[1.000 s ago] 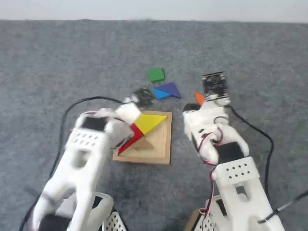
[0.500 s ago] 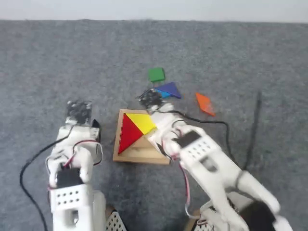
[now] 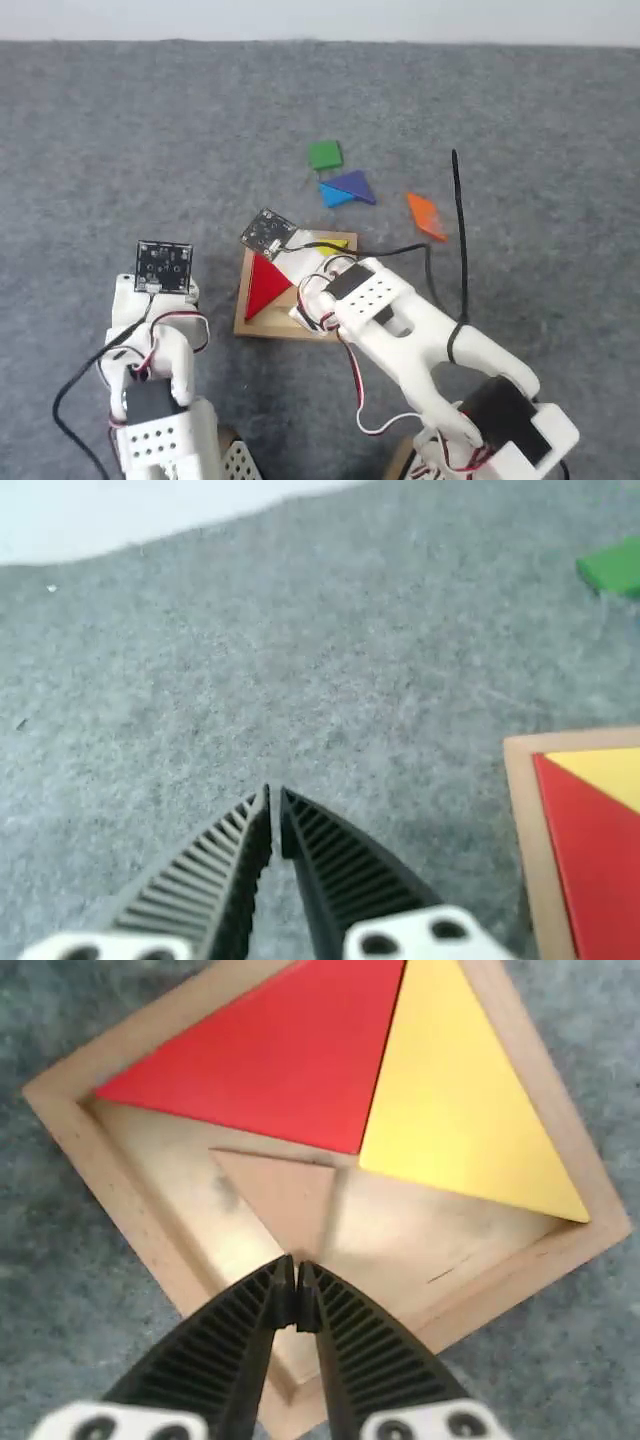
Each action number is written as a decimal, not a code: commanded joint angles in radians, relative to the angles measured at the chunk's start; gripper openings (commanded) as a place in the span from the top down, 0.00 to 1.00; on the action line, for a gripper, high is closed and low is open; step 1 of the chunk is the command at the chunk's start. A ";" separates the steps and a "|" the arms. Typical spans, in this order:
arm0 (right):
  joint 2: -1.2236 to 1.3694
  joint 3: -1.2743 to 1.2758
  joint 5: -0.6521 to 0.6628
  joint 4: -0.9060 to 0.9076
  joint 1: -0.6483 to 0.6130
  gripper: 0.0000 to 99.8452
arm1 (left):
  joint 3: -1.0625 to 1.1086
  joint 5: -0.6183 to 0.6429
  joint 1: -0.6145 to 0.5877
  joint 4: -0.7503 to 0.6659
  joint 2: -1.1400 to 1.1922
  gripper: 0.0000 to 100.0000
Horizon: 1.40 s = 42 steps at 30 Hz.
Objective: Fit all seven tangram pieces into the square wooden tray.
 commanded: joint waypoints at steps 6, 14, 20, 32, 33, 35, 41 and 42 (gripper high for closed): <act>-0.015 -0.057 0.025 0.004 -0.002 0.99 | -0.016 -0.015 -0.006 0.080 -0.103 0.99; 0.016 -0.118 0.025 -0.019 0.108 0.99 | -0.016 -0.014 -0.006 0.080 -0.103 0.99; 0.162 -0.178 0.023 -0.062 0.028 0.99 | -0.016 -0.014 -0.006 0.083 -0.103 0.99; 0.154 -0.189 0.023 -0.038 -0.076 0.99 | -0.015 -0.014 -0.006 0.083 -0.103 0.99; 0.153 -0.189 0.023 -0.039 -0.077 0.99 | -0.015 -0.014 -0.006 0.083 -0.103 0.99; 0.153 -0.189 0.023 -0.061 -0.077 0.99 | -0.015 -0.014 -0.006 0.083 -0.103 0.99; 0.160 -0.183 0.023 -0.091 -0.110 0.99 | -0.015 -0.014 -0.006 0.083 -0.103 0.99; 0.160 -0.181 0.025 -0.091 -0.119 0.99 | -0.015 -0.014 -0.006 0.083 -0.103 0.99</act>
